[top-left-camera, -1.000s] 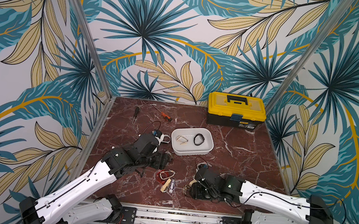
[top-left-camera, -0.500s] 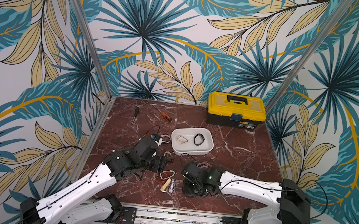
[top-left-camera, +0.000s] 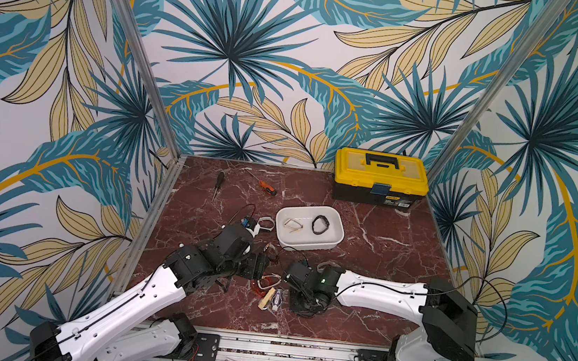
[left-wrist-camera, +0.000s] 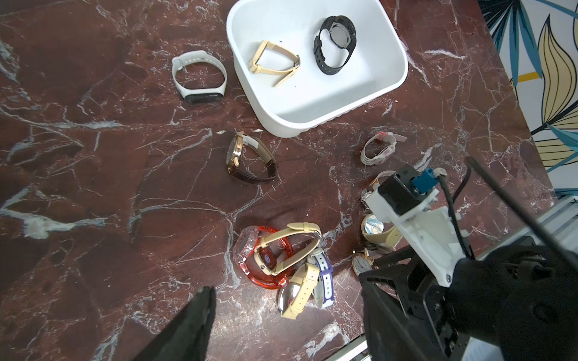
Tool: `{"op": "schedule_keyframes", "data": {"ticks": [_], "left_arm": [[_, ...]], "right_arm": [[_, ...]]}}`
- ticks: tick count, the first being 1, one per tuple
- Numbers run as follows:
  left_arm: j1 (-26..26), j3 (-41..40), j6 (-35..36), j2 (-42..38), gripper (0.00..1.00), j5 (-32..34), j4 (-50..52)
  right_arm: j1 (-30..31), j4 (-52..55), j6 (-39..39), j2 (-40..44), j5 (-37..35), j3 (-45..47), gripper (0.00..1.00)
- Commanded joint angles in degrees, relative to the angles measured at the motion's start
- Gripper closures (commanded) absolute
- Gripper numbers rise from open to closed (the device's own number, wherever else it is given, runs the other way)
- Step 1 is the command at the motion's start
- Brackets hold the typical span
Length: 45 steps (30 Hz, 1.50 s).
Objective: Put the watch into the storage box
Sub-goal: Pick up the watch at the center of the board, then place the watch in the storage box.
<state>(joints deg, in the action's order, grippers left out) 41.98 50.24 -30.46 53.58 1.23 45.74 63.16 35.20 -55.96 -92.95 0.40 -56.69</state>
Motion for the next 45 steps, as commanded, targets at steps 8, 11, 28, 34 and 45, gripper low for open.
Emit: {"op": "schedule_keyframes", "data": {"ticks": [8,11,28,34,45], "left_arm": [[0.3,-2.6,0.0,-0.9,0.23,0.8,-0.8],[0.2,-2.8,0.1,-0.8,0.23,0.9,-0.8],[0.2,-2.3,-0.5,-0.8,0.22,3.7,-1.1],[0.2,-1.5,0.0,0.3,0.22,3.6,-1.3],[0.2,-0.3,0.7,3.6,0.22,4.1,-1.5]], "right_arm": [[0.3,3.5,1.3,-2.8,-2.6,-1.8,0.83],[0.3,4.5,2.6,-2.5,-3.2,-3.2,0.89],[-2.4,10.7,19.4,9.7,-3.0,-17.5,0.91],[-11.9,12.4,30.0,5.1,0.6,-25.9,0.91],[-24.9,10.2,46.5,-14.6,14.4,-39.4,0.92]]}}
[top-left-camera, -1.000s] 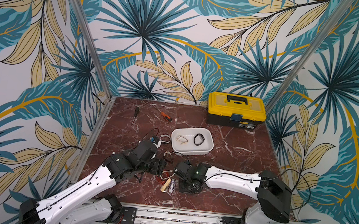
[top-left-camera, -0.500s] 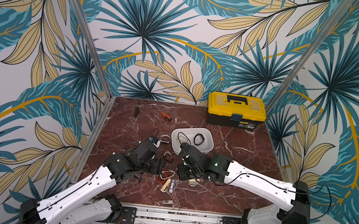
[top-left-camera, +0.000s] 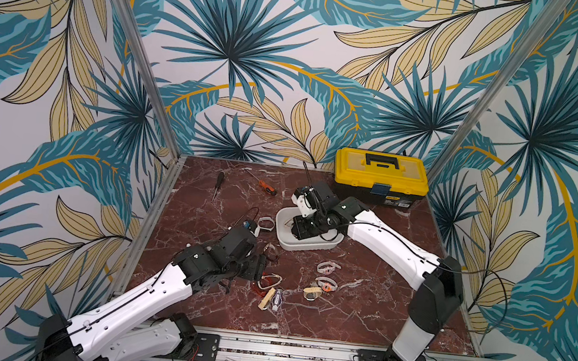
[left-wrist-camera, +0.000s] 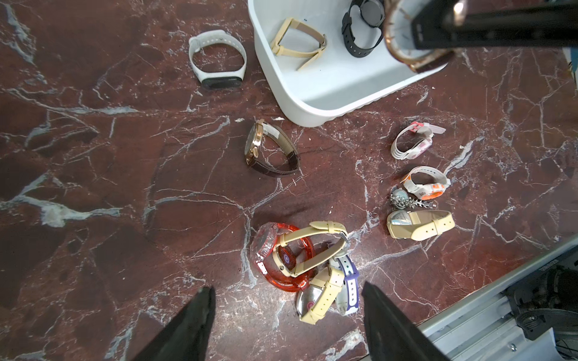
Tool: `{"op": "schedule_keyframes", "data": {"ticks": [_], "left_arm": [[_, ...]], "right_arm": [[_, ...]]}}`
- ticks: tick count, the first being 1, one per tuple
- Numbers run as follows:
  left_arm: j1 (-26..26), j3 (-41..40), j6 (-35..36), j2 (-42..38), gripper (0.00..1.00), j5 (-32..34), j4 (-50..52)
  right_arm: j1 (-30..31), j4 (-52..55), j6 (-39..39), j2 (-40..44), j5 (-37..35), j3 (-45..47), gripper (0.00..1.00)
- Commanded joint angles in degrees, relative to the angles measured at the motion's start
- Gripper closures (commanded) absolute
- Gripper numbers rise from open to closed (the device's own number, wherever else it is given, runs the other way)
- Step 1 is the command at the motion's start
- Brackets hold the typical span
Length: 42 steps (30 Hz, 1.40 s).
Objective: Put the watch into the storage box
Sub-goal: Place the watch in the storage box.
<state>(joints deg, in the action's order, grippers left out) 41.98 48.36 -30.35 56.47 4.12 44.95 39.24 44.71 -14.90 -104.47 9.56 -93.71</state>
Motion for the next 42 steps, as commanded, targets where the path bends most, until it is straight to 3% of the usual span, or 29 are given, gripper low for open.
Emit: {"op": "schedule_keyframes", "data": {"ticks": [1,29,36,42], "left_arm": [[0.2,1.6,0.6,1.0,0.22,1.2,-0.6],[0.2,1.8,-0.2,5.1,0.22,2.4,-4.1],[0.2,2.3,-0.1,5.2,0.22,2.3,-4.1],[0.2,3.6,0.9,5.2,0.22,-0.3,-4.4]], "right_arm": [[-1.2,0.2,5.5,-4.2,5.7,-2.7,0.92],[-3.0,-7.0,6.2,-19.6,9.9,-3.1,0.91],[-3.2,-7.8,5.2,-17.6,10.2,-2.2,0.63],[-3.4,-8.1,3.9,-9.9,9.9,-0.8,0.55]]}}
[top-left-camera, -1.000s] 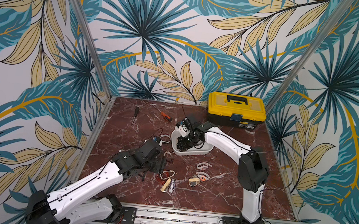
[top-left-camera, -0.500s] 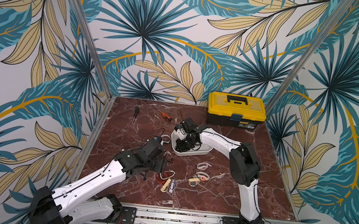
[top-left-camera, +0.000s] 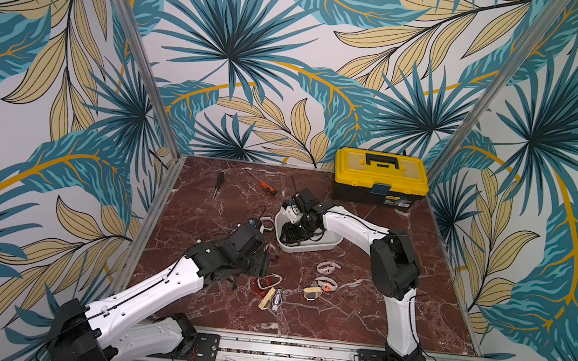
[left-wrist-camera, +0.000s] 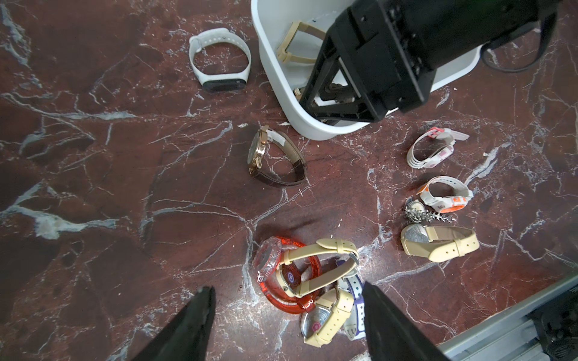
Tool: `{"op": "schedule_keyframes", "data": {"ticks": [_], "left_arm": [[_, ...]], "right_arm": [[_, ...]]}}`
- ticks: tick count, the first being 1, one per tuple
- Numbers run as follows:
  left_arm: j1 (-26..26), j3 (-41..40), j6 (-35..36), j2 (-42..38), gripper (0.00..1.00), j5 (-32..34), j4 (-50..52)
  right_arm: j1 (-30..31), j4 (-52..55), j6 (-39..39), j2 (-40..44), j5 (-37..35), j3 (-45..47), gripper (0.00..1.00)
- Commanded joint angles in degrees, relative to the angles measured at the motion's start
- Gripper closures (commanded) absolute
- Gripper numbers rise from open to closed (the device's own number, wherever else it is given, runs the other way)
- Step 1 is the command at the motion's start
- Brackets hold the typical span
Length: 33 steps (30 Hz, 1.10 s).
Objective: Put the watch into the storage box
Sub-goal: Place the watch in the storage box, then pick up the watch at the center of the board.
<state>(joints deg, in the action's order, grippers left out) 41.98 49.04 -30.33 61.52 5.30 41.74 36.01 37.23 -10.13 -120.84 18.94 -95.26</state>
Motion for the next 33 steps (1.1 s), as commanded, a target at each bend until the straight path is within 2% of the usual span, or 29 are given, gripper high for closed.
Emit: {"op": "schedule_keyframes", "data": {"ticks": [1,6,10,16,18,21,24,30,33], "left_arm": [[0.2,3.1,1.3,0.1,0.22,-2.9,-1.6],[0.9,3.3,3.5,-0.3,0.22,-8.2,-3.6],[4.8,3.4,6.3,0.1,0.21,-9.2,-5.3],[14.2,4.5,12.6,4.4,0.19,-0.9,-6.1],[17.2,5.4,14.8,7.1,0.19,2.5,-6.4],[20.3,7.6,17.5,12.6,0.18,3.4,-6.9],[21.8,9.5,19.4,18.1,0.18,2.7,-8.1],[22.9,13.3,21.3,25.6,0.18,1.9,-9.6],[23.6,14.8,22.0,28.2,0.19,1.5,-9.6]], "right_arm": [[-0.2,-0.9,-1.2,8.6,0.8,1.5,0.53],[-0.6,-2.1,-4.8,20.2,-0.7,8.4,0.36],[-1.6,-2.1,-10.8,32.6,-5.0,18.9,0.25],[-2.1,-3.0,-26.1,53.9,-9.0,40.4,0.21],[-2.1,-2.9,-31.1,61.1,-10.2,47.3,0.15],[-2.1,-0.6,-35.0,71.7,-10.4,54.3,0.07],[-2.1,5.1,-35.9,79.4,-10.8,56.7,0.0],[-2.0,22.8,-38.6,86.0,-19.9,54.1,0.0],[-2.0,26.6,-39.2,88.6,-22.5,53.3,0.0]]}}
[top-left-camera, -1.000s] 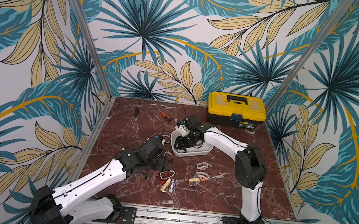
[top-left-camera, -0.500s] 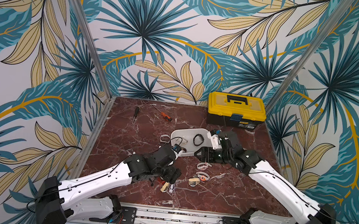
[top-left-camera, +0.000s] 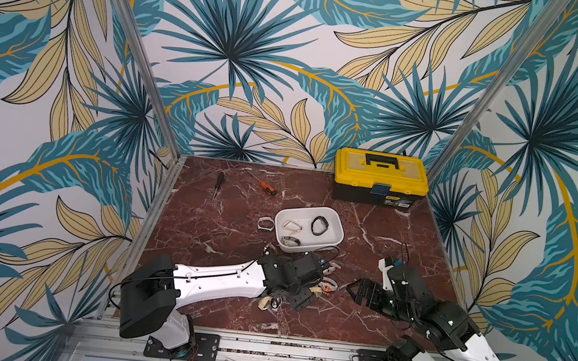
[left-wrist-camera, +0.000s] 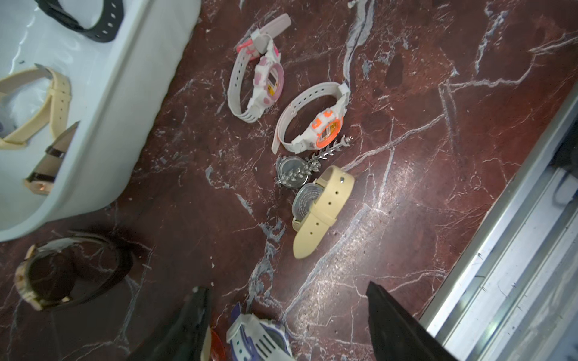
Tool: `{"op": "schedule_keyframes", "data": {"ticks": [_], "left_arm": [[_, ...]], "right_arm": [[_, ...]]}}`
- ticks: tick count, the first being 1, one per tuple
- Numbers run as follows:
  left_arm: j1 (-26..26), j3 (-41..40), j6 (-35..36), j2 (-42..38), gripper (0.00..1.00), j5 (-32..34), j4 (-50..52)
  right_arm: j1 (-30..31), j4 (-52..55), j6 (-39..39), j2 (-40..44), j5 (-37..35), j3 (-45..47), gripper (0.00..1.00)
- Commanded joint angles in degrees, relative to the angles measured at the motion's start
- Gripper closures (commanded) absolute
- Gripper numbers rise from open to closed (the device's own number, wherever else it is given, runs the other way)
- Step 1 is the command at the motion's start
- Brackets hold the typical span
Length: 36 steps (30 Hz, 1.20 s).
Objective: Put the watch into the storage box
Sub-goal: Pick up the watch at the center of the board.
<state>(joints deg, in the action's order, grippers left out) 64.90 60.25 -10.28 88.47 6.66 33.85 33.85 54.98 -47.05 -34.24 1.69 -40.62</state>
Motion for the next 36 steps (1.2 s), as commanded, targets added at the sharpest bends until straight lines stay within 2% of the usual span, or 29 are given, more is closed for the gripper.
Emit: {"op": "schedule_keyframes", "data": {"ticks": [1,4,11,14,19,22,31,36], "left_arm": [[1.0,3.8,2.2,1.8,0.19,0.0,-2.2],[2.0,3.9,2.7,4.0,0.19,0.8,-3.0],[4.8,5.1,3.2,8.3,0.2,9.0,-5.5],[5.2,5.2,3.3,9.9,0.25,12.3,-7.1],[5.3,5.6,4.1,11.9,0.35,14.4,-9.9],[5.3,5.8,4.4,12.6,0.46,15.9,-11.3],[5.3,7.0,5.8,14.9,0.88,15.7,-11.3],[5.2,6.9,5.9,14.9,0.92,13.4,-11.1]], "right_arm": [[0.2,9.0,-2.4,2.7,-5.5,-1.2,0.0],[0.2,8.7,-2.6,3.7,-5.7,-0.9,0.0],[0.2,7.7,-2.0,2.7,-5.6,-0.8,0.0],[0.2,7.7,-2.0,3.1,-5.1,-0.5,0.0],[0.2,7.8,-2.5,4.9,-4.8,0.5,0.0],[0.2,7.9,-3.0,6.0,-5.0,1.1,0.0],[0.2,7.1,-2.9,5.8,-4.7,2.5,0.0],[0.2,6.9,-2.9,5.1,-5.1,2.7,0.0]]}}
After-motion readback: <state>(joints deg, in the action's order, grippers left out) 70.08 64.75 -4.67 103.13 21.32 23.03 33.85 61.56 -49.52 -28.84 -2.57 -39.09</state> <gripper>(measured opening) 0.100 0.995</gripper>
